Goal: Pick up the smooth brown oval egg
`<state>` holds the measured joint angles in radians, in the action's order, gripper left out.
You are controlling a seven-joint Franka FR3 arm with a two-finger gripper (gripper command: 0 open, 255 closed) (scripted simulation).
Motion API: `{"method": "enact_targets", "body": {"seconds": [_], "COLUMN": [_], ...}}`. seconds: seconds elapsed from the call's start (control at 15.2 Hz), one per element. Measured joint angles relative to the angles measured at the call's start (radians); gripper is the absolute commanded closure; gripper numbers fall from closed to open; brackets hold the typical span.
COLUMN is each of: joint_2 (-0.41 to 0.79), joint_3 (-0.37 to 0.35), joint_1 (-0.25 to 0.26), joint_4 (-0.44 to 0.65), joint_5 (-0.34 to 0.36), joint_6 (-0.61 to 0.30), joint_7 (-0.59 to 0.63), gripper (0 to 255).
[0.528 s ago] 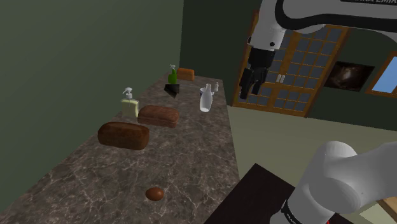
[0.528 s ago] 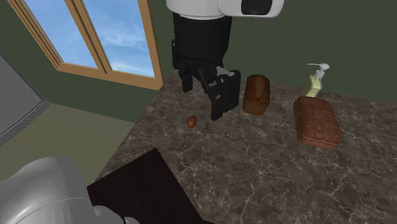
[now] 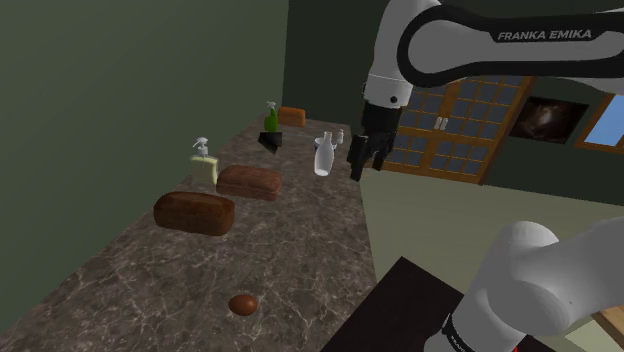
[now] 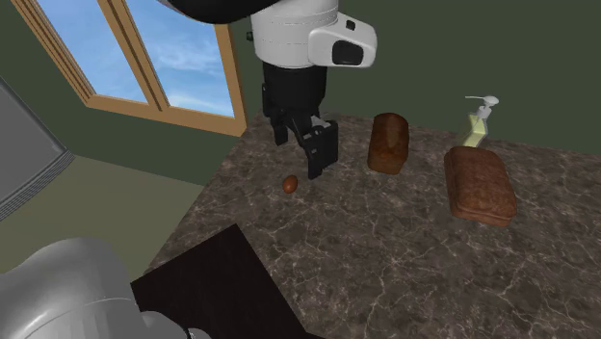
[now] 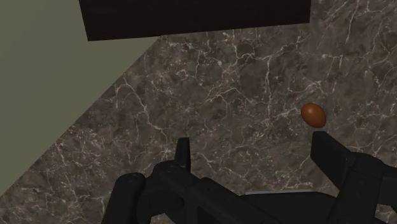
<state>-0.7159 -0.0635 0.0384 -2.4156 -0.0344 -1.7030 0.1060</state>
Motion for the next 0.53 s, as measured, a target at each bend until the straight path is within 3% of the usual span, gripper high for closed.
{"method": "enact_targets", "body": {"seconds": [0.53], "joint_2": [0.158], "joint_3": [-0.129], "joint_1": [0.028], "joint_4": [-0.091], "joint_5": [-0.039], "joint_6": [-0.244], "joint_7": [0.149], "gripper": [0]}}
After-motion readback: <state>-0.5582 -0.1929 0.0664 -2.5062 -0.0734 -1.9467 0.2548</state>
